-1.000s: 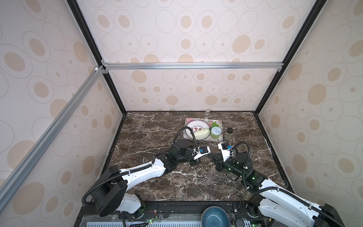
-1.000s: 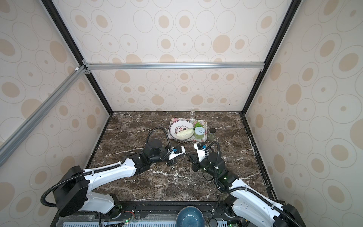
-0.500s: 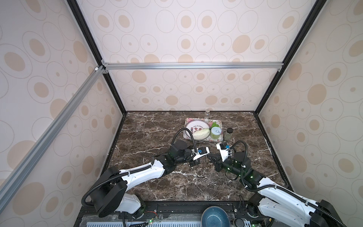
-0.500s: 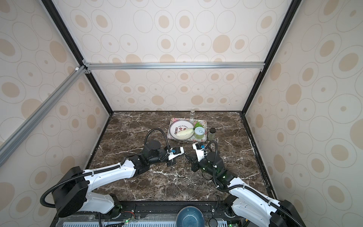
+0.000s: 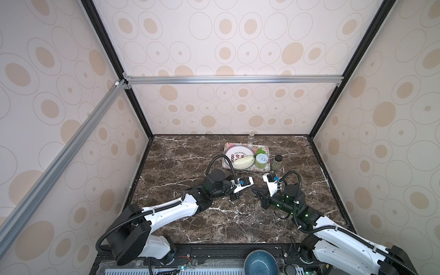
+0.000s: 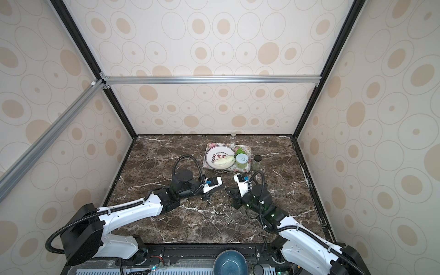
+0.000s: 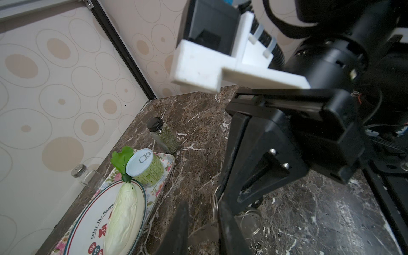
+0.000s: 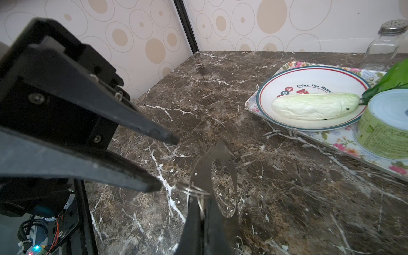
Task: Attach keys to a key ring
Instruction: Insert the key into the keyring.
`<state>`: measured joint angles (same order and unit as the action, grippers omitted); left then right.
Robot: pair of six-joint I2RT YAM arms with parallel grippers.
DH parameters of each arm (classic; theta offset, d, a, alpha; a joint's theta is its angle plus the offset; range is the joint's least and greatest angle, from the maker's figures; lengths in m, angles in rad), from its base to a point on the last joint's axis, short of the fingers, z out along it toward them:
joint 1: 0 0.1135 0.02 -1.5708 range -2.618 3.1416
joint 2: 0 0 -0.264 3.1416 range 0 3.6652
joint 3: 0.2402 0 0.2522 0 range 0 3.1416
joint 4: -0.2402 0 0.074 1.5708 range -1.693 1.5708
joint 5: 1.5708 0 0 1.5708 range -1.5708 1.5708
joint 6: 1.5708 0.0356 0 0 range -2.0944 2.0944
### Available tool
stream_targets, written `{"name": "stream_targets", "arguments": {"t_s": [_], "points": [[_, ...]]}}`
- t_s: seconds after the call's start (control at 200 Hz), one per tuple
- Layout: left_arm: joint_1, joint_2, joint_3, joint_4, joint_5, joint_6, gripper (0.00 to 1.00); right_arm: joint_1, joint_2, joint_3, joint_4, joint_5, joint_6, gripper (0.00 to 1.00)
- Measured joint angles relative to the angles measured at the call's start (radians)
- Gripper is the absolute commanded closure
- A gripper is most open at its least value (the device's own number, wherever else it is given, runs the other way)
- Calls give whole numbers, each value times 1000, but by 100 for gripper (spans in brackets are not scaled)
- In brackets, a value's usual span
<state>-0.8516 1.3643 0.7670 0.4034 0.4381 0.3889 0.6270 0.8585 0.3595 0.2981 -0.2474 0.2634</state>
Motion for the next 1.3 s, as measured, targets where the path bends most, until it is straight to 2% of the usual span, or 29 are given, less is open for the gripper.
{"name": "stream_targets", "arguments": {"t_s": [0.145, 0.78, 1.295], "points": [[1, -1, 2, -13, 0, 2, 63, 0, -10, 0, -7, 1, -8, 100], [1, 22, 111, -210, 29, 2, 60, 4, -19, 0, -25, 11, -24, 100], [-11, 22, 124, -236, 15, 1, 54, 7, -35, 0, -25, 13, -26, 100]]}}
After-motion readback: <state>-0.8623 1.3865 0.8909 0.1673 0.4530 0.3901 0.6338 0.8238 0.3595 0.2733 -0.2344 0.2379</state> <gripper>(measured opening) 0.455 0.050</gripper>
